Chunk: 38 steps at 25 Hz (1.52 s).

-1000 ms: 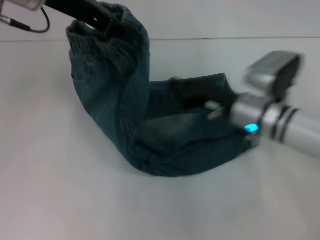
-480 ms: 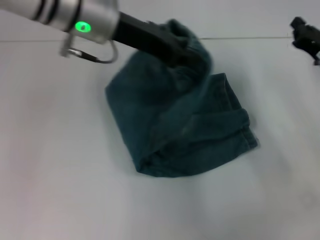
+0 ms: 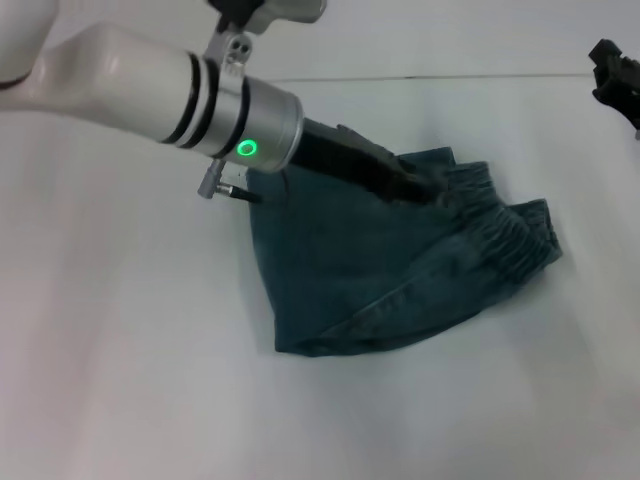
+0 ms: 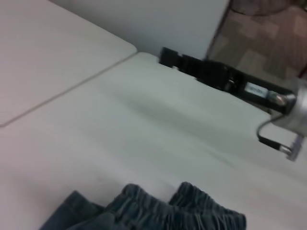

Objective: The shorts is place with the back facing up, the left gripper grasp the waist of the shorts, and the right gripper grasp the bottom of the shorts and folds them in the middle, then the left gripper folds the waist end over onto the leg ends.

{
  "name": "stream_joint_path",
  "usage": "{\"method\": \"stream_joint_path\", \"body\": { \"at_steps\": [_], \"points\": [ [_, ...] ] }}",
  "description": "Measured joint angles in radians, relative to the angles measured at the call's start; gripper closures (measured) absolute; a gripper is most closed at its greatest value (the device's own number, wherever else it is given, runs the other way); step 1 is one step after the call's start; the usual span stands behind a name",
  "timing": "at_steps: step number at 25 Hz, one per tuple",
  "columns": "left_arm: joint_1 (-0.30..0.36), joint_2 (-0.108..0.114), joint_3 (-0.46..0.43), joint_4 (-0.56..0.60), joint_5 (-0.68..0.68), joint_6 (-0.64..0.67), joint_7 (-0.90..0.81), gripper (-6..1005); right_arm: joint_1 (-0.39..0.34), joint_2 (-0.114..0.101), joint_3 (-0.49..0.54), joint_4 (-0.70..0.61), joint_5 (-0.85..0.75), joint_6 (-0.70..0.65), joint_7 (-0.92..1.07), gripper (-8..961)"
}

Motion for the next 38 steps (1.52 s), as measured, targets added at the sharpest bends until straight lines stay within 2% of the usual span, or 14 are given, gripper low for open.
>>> {"method": "stream_joint_path", "body": {
  "at_steps": [3, 7, 10, 12, 14, 16, 19, 24, 27, 29, 31, 36, 38],
  "points": [
    [0.044, 0.005, -0.008, 0.012, -0.056, -0.015, 0.009, 695, -0.004, -0.001, -0.024, 0.008, -0.001, -0.007, 0.003, 951],
    [0.124, 0.005, -0.012, 0.093, -0.115, 0.009, 0.02, 513, -0.008, -0.003, -0.097, -0.004, -0.001, -0.039, 0.051, 951],
    [0.217, 0.008, -0.053, 0.179, -0.175, 0.055, 0.024, 395, -0.021, -0.006, -0.199, -0.072, -0.001, -0.097, 0.178, 950],
    [0.272, 0.011, -0.11, 0.21, -0.217, 0.104, 0.042, 317, -0.041, -0.007, -0.293, -0.158, -0.002, -0.149, 0.295, 947],
    [0.313, 0.014, -0.178, 0.22, -0.245, 0.163, 0.068, 100, -0.066, -0.007, -0.383, -0.257, -0.003, -0.2, 0.426, 943],
    [0.355, 0.017, -0.259, 0.219, -0.261, 0.227, 0.1, 90, -0.094, -0.013, -0.473, -0.361, -0.02, -0.259, 0.538, 940],
    [0.417, 0.032, -0.342, 0.214, -0.266, 0.315, 0.145, 76, -0.139, -0.043, -0.574, -0.505, -0.089, -0.395, 0.647, 821],
    [0.511, 0.06, -0.428, 0.21, -0.263, 0.448, 0.183, 52, -0.2, -0.108, -0.588, -0.628, -0.203, -0.703, 0.705, 616],
    [0.555, 0.063, -0.486, 0.208, -0.257, 0.549, 0.207, 47, -0.23, -0.125, -0.579, -0.66, -0.269, -0.816, 0.706, 491],
    [0.582, 0.063, -0.501, 0.208, -0.253, 0.589, 0.216, 47, -0.252, -0.125, -0.578, -0.668, -0.313, -0.837, 0.695, 422],
    [0.597, 0.061, -0.503, 0.212, -0.235, 0.607, 0.217, 48, -0.276, -0.116, -0.578, -0.664, -0.374, -0.83, 0.664, 353],
    [0.603, 0.055, -0.497, 0.21, -0.161, 0.634, 0.217, 48, -0.312, -0.09, -0.569, -0.641, -0.461, -0.759, 0.626, 184],
    [0.6, 0.054, -0.493, 0.208, -0.155, 0.634, 0.217, 49, -0.32, -0.086, -0.569, -0.641, -0.473, -0.74, 0.624, 119]
  ]
}}
